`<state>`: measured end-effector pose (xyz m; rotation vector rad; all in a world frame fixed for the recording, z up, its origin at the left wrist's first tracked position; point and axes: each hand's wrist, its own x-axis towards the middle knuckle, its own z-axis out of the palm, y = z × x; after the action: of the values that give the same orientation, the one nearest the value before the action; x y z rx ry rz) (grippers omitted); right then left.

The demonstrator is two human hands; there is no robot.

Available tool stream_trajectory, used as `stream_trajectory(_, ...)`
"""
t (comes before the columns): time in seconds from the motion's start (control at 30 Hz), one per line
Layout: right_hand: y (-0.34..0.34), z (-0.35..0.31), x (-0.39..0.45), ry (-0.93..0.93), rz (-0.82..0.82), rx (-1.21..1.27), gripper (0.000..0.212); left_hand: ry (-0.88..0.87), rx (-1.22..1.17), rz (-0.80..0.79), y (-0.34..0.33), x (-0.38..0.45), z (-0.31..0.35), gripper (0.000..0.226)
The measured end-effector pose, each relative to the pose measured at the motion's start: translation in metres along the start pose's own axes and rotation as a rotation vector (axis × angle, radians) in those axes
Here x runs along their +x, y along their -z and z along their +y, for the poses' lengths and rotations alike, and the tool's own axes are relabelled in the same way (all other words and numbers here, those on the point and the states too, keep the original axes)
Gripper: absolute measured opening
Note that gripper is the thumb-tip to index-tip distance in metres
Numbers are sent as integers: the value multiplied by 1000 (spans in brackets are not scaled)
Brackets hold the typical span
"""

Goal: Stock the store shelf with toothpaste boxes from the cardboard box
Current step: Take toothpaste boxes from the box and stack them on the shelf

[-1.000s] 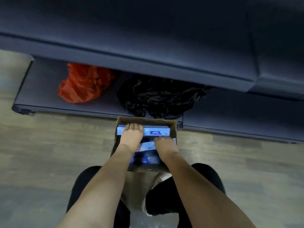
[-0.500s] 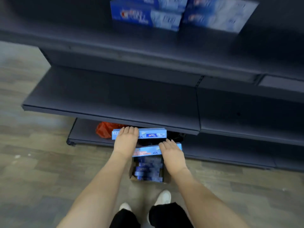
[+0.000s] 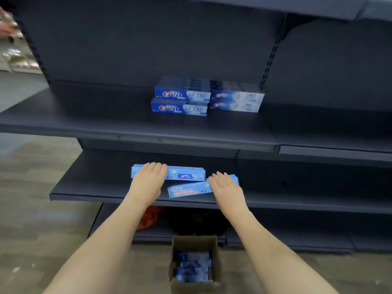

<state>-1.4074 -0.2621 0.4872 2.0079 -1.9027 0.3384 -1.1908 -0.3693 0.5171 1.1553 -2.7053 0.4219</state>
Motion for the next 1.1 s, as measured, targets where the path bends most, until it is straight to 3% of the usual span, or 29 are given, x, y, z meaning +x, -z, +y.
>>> stream_trajectory(0.2, 32, 23, 13, -16, 119, -79, 67, -14, 49, 131, 53, 24, -24, 47)
stream_trajectory(0.3, 50, 37, 24, -53, 163, -107, 63, 7, 29, 66, 77, 41, -30, 40)
stream_trajectory(0.43, 69, 58, 48, -74, 152, -114, 59, 69, 39, -56, 90, 70, -36, 53)
stream_trajectory(0.67, 75, 96, 84, -51, -6, 40, 19, 131, 3, -195, 86, 123, -46, 62)
stream_trajectory(0.8, 69, 113, 108, -66, -82, 116, 23, 170, -96, -254, 79, 149, -51, 53)
stream_trajectory(0.93, 59, 126, 128, -80, -114, 160, 29, 188, -237, -277, 69, 162, -52, 57)
stream_trajectory(1.1, 51, 140, 144, -92, -240, 237, 41, 168, -185, -222, 55, 177, -54, 56)
